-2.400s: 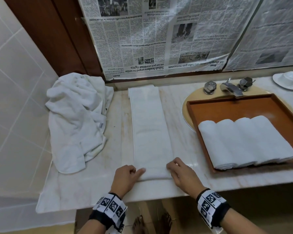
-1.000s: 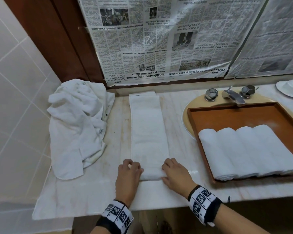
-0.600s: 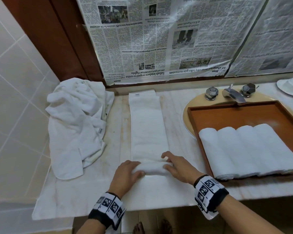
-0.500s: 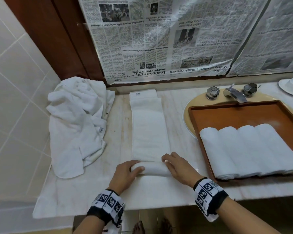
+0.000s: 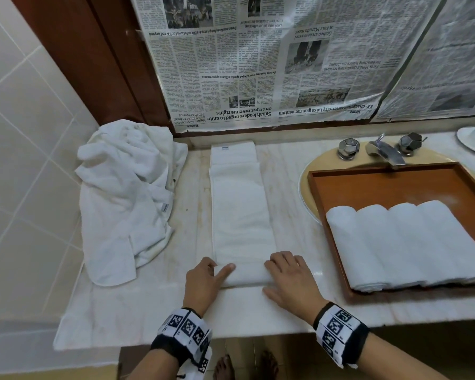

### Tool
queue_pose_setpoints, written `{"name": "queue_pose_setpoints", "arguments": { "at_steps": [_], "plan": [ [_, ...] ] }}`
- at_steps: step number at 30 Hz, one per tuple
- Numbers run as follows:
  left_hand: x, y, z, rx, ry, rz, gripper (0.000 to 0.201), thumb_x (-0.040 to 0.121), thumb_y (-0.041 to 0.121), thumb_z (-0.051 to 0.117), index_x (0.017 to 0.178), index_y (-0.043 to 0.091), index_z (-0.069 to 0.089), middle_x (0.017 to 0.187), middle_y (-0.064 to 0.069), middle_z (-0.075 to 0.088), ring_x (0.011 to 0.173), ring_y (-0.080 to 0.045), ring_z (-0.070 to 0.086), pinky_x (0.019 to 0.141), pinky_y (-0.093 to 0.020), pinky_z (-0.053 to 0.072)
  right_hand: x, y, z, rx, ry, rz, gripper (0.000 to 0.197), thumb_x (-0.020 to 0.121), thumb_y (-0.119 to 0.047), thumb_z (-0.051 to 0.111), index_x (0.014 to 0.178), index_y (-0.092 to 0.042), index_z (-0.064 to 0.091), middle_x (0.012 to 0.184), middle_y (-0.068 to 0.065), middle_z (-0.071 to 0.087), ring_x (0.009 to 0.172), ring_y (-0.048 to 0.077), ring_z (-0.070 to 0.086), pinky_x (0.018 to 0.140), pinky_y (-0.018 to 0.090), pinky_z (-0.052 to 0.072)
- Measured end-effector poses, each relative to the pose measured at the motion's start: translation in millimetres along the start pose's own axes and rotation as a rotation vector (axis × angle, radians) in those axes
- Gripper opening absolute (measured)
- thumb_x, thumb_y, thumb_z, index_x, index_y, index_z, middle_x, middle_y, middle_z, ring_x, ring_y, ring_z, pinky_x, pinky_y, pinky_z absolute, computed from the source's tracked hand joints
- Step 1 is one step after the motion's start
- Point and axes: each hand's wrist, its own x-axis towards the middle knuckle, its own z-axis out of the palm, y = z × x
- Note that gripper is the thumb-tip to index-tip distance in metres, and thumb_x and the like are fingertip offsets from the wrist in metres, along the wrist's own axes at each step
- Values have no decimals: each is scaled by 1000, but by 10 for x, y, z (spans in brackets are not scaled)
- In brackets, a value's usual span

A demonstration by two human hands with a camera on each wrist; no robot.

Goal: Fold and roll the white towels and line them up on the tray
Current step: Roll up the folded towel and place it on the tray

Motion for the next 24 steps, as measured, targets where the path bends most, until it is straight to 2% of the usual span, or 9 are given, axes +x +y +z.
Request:
{"name": "queue_pose_setpoints", "arguments": {
  "at_steps": [2,4,6,10,13,16,19,22,24],
  "plan": [
    [-39,8,37,6,45,62,40,87,52,69,100,18,53,73,5,53,67,-13,52,59,-23,36,39,26,20,116,-22,18,34,78,-36,67,102,-12,65,105,2,56,94,25,58,70,33,50],
    [-92,-4,78,81,88,164,38,93,47,64,117,19,52,98,3,56,85,-16,56,69,-24,39,129,69,-4,255,-82,55,35,89,-31,66,117,-9,62,116,3,54,106,23,52,81,33,48],
    [-137,-33,97,174,90,256,43,94,48,61,128,24,51,122,5,47,103,-14,52,78,-24,42,196,134,-54,325,-138,55,35,94,-31,62,121,-8,62,120,4,53,110,22,49,91,32,43],
    [-188,-146,93,356,-21,408,52,87,58,65,131,34,53,140,15,33,113,-11,40,83,-29,51,269,221,-154,387,-252,43,36,97,-38,59,118,-10,66,115,6,58,106,23,54,93,33,41],
    [-148,-217,67,321,-83,418,47,90,49,66,133,30,58,135,16,46,118,-9,43,95,-27,45,221,232,-121,417,-287,84,40,97,-50,52,118,-18,64,112,3,61,100,18,51,85,29,37],
    [-70,-207,-11,240,-174,373,51,84,65,59,125,35,62,121,20,56,112,-3,50,93,-21,40,102,230,-60,540,-228,166,40,95,-60,45,117,-28,56,105,-2,63,93,15,55,79,26,40],
    [-43,-195,-63,149,-192,316,55,75,76,55,114,40,66,109,21,64,101,3,57,88,-20,43,31,174,-44,530,-97,136,26,99,-48,52,114,-27,48,101,-6,56,84,8,53,72,24,43],
    [-37,-175,-65,65,-173,243,36,82,63,67,109,40,67,105,20,69,98,2,62,84,-21,48,26,95,13,183,138,0,16,90,-21,68,102,-23,57,98,-3,53,74,17,52,55,29,44],
    [-36,-148,-66,70,-169,217,30,86,56,69,109,38,67,103,17,68,96,-1,62,80,-18,46,16,63,64,91,197,-68,15,85,-26,68,97,-20,61,96,-2,55,76,20,56,54,29,45]
  ]
}}
